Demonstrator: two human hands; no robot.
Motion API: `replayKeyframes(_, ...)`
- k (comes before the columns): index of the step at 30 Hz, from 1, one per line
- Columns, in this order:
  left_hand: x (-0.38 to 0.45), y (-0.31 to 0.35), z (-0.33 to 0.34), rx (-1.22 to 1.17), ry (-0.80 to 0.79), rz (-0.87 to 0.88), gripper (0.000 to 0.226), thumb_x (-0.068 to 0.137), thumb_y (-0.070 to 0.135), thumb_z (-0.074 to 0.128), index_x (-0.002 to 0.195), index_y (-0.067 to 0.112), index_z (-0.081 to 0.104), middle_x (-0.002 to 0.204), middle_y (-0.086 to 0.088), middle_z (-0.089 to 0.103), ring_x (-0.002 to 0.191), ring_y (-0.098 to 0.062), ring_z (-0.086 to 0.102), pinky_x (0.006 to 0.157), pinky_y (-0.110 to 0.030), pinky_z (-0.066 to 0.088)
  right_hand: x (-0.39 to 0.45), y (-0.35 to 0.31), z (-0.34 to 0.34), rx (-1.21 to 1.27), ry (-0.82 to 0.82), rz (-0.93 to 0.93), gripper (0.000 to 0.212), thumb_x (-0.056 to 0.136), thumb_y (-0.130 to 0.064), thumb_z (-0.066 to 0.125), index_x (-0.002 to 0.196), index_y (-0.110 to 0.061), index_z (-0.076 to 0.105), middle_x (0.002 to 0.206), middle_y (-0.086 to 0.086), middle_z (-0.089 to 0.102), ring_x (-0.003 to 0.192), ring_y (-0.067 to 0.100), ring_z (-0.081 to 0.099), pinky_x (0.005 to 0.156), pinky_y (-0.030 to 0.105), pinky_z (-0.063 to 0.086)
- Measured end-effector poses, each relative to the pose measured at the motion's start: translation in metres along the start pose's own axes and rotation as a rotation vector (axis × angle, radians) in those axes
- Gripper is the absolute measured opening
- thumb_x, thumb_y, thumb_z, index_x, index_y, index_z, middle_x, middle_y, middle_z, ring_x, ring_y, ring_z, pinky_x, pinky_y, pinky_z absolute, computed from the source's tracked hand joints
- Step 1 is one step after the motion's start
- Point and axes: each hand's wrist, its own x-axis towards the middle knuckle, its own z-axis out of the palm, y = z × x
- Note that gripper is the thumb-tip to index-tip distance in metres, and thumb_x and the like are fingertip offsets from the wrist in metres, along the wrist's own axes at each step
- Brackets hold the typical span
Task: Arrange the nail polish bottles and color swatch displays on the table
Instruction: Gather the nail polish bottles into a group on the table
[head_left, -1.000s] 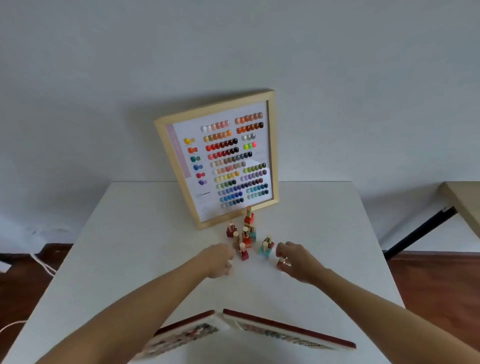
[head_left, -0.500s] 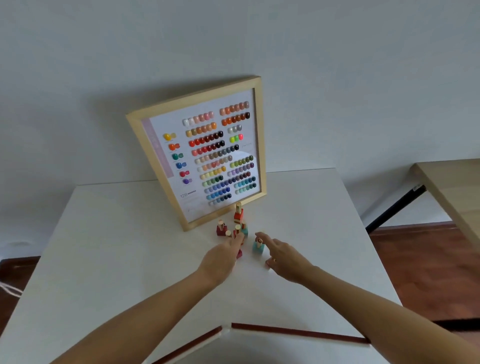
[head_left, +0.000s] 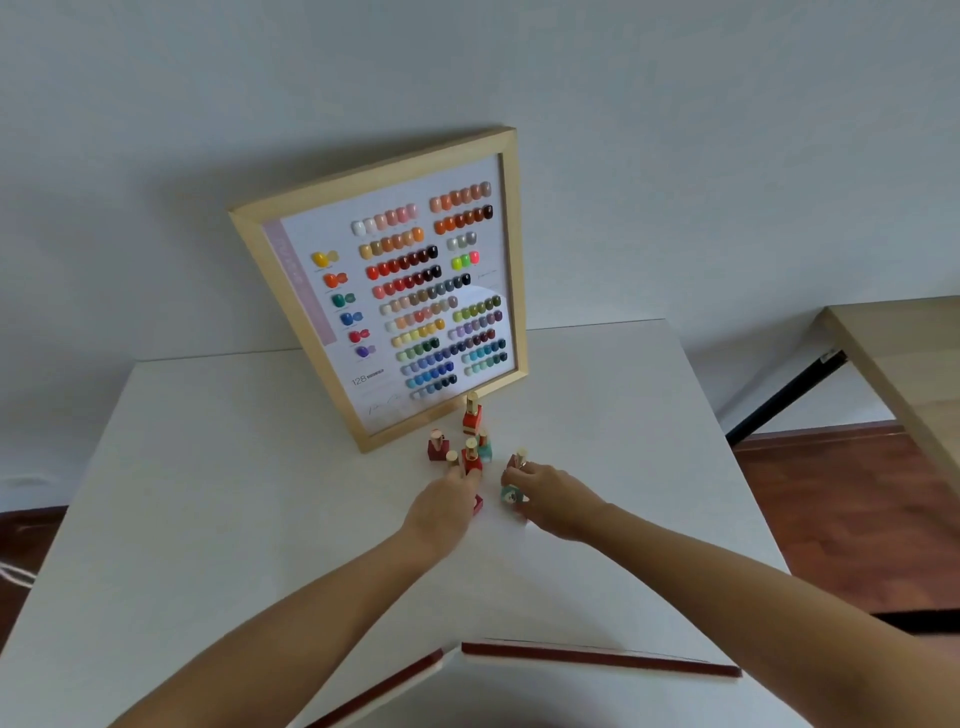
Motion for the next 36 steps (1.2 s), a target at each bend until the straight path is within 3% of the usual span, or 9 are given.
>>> replayKeyframes(6,0.002,0.005,-0.001,0.000,-0.034,0.024,0.030,0.097,0.015,0.050,0.126,0.011,0.053,0.117,-0.010,0.064,0.102,-0.022,0.066,0.089,-0.028,0.055,0.002,0.000,-0.003,-0.061,-0.026,-0.069,0.021,0.096,-0.014,0.047,0.117,-0.014,0.051,0.109,0.016,0.058,0.077,0.021,0.056,0.073,0.031,0.051)
replayKeyframes(10,0.005,0.013,-0.002,0.015,-0.092,0.037,0.019,0.095,0.013,0.051,0.113,0.011,0.056,0.110,-0.010,0.065,0.097,-0.022,0.065,0.082,-0.028,0.056,-0.007,0.008,-0.009,0.008,-0.016,-0.042,0.023,0.092,-0.008,0.052,0.115,-0.010,0.055,0.110,0.013,0.060,0.084,0.022,0.058,0.075,0.030,0.050)
replayKeyframes(13,0.010,0.022,-0.002,0.055,-0.143,0.060,0.017,0.096,0.015,0.051,0.110,0.009,0.056,0.109,-0.009,0.065,0.097,-0.020,0.065,0.084,-0.029,0.056,-0.025,0.026,-0.011,0.075,0.016,0.066,0.021,0.091,-0.004,0.047,0.108,-0.007,0.058,0.102,0.012,0.061,0.081,0.024,0.059,0.069,0.031,0.049)
replayKeyframes(17,0.024,0.045,-0.007,0.034,-0.155,0.124,0.015,0.096,0.014,0.047,0.107,0.009,0.056,0.105,-0.008,0.063,0.094,-0.022,0.064,0.081,-0.033,0.056,-0.063,0.063,-0.014,0.234,0.106,0.259,0.022,0.093,-0.008,0.042,0.103,-0.010,0.062,0.101,0.008,0.065,0.085,0.026,0.063,0.078,0.038,0.053)
replayKeyframes(26,0.089,0.134,0.002,0.042,-0.195,0.293,0.011,0.094,0.013,0.049,0.096,0.005,0.057,0.092,-0.013,0.062,0.082,-0.030,0.063,0.067,-0.037,0.051,-0.133,0.147,-0.037,0.359,0.298,0.600,0.019,0.092,-0.011,0.048,0.102,-0.013,0.064,0.092,0.004,0.068,0.082,0.022,0.063,0.075,0.039,0.053)
replayKeyframes(30,0.118,0.174,0.011,0.009,-0.184,0.336,0.010,0.093,0.011,0.050,0.092,0.004,0.057,0.087,-0.013,0.061,0.076,-0.031,0.062,0.060,-0.032,0.043,-0.143,0.167,-0.042,0.387,0.350,0.675,0.020,0.092,-0.013,0.049,0.104,-0.014,0.064,0.093,0.005,0.067,0.082,0.023,0.064,0.074,0.040,0.055)
replayKeyframes(36,0.150,0.225,0.024,-0.013,-0.189,0.368,0.011,0.091,0.011,0.049,0.086,0.004,0.056,0.084,-0.015,0.060,0.075,-0.034,0.060,0.060,-0.037,0.045,-0.142,0.187,-0.041,0.402,0.337,0.706,0.016,0.092,-0.013,0.055,0.104,-0.014,0.063,0.094,0.005,0.065,0.076,0.021,0.068,0.072,0.042,0.058)
